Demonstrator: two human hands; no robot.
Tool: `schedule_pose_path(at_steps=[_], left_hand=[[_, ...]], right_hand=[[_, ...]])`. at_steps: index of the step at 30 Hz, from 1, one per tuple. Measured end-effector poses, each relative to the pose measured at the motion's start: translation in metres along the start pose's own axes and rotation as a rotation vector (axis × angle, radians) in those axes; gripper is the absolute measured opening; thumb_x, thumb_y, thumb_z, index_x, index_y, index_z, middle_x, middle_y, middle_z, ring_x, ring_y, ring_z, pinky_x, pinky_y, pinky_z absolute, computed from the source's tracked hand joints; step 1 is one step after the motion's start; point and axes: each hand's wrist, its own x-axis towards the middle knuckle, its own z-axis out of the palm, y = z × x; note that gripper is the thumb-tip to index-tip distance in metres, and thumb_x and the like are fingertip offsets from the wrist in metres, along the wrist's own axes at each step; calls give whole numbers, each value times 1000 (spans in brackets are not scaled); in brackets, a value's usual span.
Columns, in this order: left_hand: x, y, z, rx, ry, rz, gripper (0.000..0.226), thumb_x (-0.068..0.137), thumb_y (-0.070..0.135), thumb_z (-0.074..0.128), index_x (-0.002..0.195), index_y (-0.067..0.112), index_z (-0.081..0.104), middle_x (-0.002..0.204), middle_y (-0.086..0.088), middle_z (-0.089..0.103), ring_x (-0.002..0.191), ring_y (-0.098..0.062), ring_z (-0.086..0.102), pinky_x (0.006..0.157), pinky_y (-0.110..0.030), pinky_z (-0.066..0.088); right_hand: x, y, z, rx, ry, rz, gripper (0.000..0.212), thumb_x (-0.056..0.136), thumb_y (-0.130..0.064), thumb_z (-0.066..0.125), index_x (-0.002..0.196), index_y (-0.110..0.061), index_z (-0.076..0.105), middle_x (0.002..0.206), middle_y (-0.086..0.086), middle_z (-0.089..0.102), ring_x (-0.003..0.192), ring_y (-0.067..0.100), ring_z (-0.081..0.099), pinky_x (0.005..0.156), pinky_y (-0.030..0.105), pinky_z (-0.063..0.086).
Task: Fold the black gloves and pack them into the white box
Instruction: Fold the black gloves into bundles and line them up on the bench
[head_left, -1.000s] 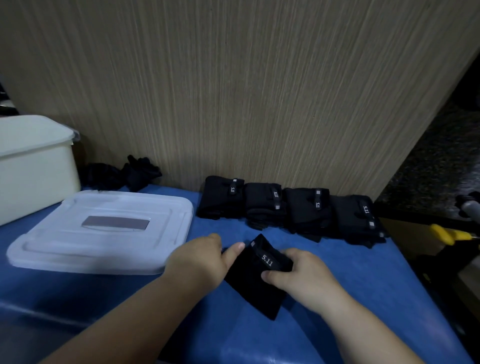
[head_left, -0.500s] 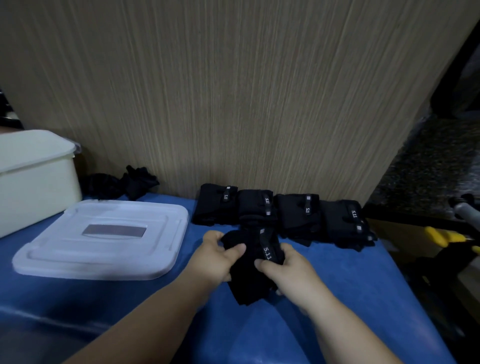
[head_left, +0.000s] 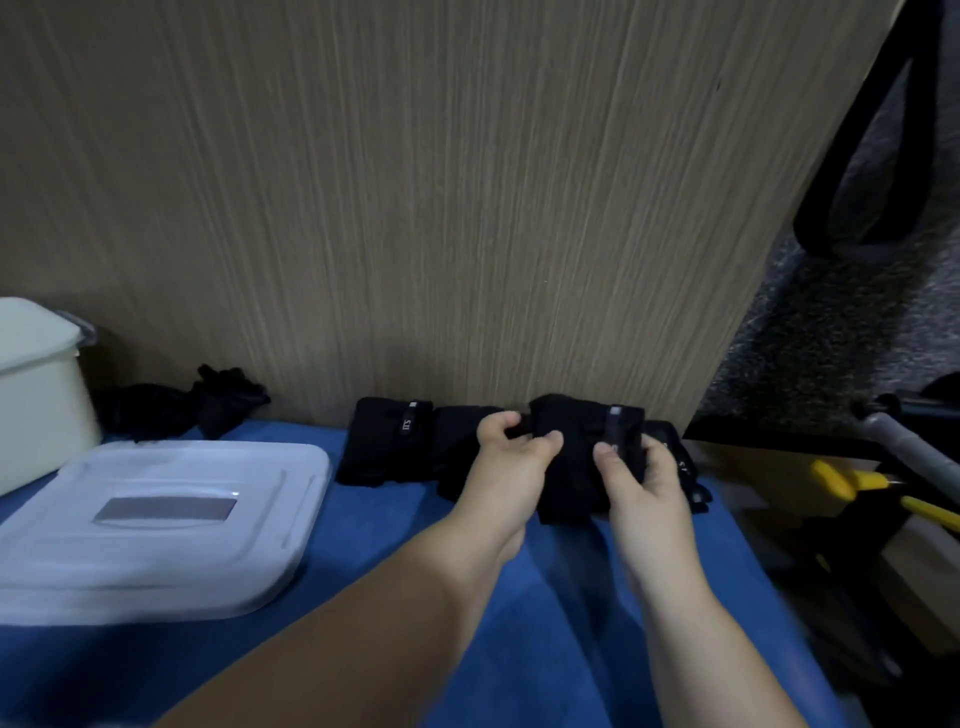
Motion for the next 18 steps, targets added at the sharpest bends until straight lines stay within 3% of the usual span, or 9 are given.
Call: schedule_pose_path(at_steps=[4, 9, 13, 18], left_hand=[[13, 4, 18, 196, -52, 136, 51, 91, 9, 58, 131, 30, 35, 125, 10, 51, 99, -6, 58, 85, -25, 52], [38, 4, 35, 404, -53, 255, 49, 91, 9, 59, 131, 31, 40, 129, 6, 52, 100, -7, 55, 82, -17, 46], [54, -2, 42, 589, -52, 318, 52, 91, 12, 57, 135, 31, 38, 133, 3, 48, 107, -15, 55, 87, -21, 44], [61, -11, 41, 862, -64, 400, 52, 92, 11, 52, 139, 28, 38, 135, -5, 43, 109, -20, 54, 87, -23, 42]], right_hand=[[29, -5, -10, -143, 137, -43, 30, 87, -33, 64, 114, -24, 53, 106, 1, 66, 101, 24, 62, 92, 47, 49], [62, -18, -18, -334, 123, -82, 47, 90, -29, 62, 131, -14, 44, 115, 9, 62, 106, 28, 58, 74, 27, 37], [74, -19, -20, -450, 100, -86, 50, 93, -28, 59, 135, -13, 38, 122, 12, 61, 109, 30, 57, 71, 25, 33], [78, -6, -16, -652, 76, -52, 43, 94, -30, 55, 130, -12, 40, 110, 13, 65, 99, 32, 60, 67, 31, 37]])
